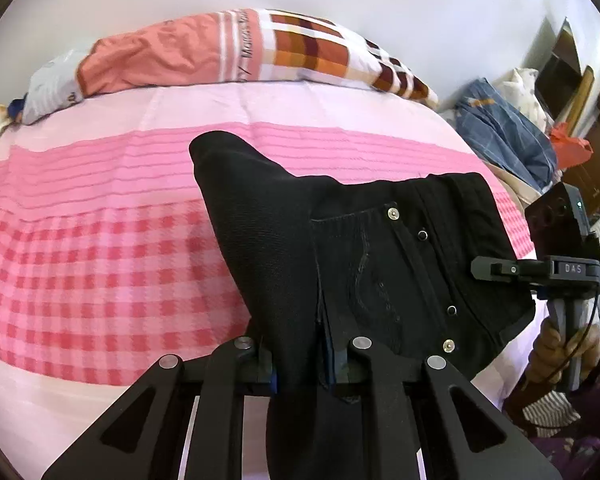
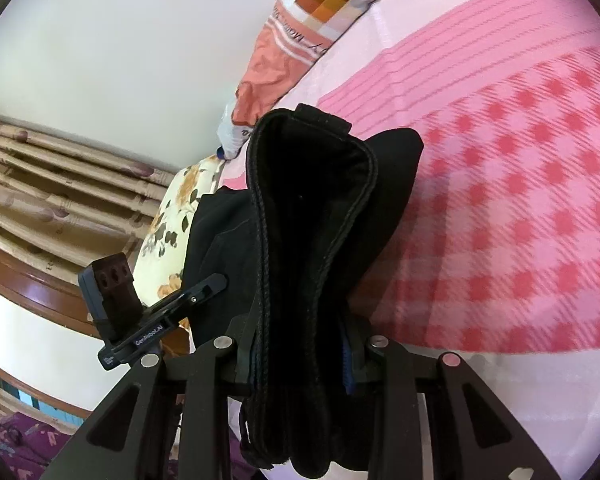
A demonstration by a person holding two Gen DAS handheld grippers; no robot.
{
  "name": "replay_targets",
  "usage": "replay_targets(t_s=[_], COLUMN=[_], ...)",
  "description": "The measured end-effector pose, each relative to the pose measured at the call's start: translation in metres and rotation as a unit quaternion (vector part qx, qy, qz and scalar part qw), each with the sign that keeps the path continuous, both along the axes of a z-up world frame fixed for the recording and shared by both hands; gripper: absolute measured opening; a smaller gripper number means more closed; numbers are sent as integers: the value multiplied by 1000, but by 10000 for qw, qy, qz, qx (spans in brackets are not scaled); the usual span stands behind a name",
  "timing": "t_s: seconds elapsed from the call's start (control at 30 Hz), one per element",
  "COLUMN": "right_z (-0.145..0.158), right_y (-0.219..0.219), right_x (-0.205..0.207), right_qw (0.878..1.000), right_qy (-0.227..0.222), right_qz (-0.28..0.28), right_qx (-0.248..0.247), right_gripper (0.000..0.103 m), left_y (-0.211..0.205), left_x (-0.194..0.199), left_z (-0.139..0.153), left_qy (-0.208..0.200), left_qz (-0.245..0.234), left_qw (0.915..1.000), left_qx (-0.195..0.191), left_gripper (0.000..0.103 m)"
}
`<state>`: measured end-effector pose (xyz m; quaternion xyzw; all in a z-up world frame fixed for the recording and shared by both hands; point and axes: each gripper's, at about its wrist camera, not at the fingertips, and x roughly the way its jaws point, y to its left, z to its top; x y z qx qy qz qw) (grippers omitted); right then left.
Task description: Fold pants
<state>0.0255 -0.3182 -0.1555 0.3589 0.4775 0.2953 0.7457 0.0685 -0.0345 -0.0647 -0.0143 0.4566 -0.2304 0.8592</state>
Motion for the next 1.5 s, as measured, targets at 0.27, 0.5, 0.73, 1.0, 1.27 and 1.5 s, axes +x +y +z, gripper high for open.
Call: replay_targets(t_s=[0.27,0.5,0.73,1.0,1.27,1.5], right_z=[7,11,17,18,17,11], right_y=[40,72,102,135,159,177], right_x=[16,32,60,100,133,157], right_qw=[9997,9990,9982,9976,9975,9974], right_qy=[-47,-71,-122,-117,-123,-82], right_qz=[250,449,587,676,697,716], right_qx=[6,-17,-19,32,74,70], right_gripper=[29,29,29,29,29,29], left_y=[32,65,97,127,152,168], left_x=[10,21,39,70,101,126], left_z=[11,19,24,28,27,23], left_qy=[-256,-413,-555,-685,-753,-747], left_qz=[255,500,736,967,1169,1297], left_qw=[9992,9976,9953,9919,9889,9871], left_qx=[178,242,286,454,524,572], left_gripper=[16,16,16,17,17,17])
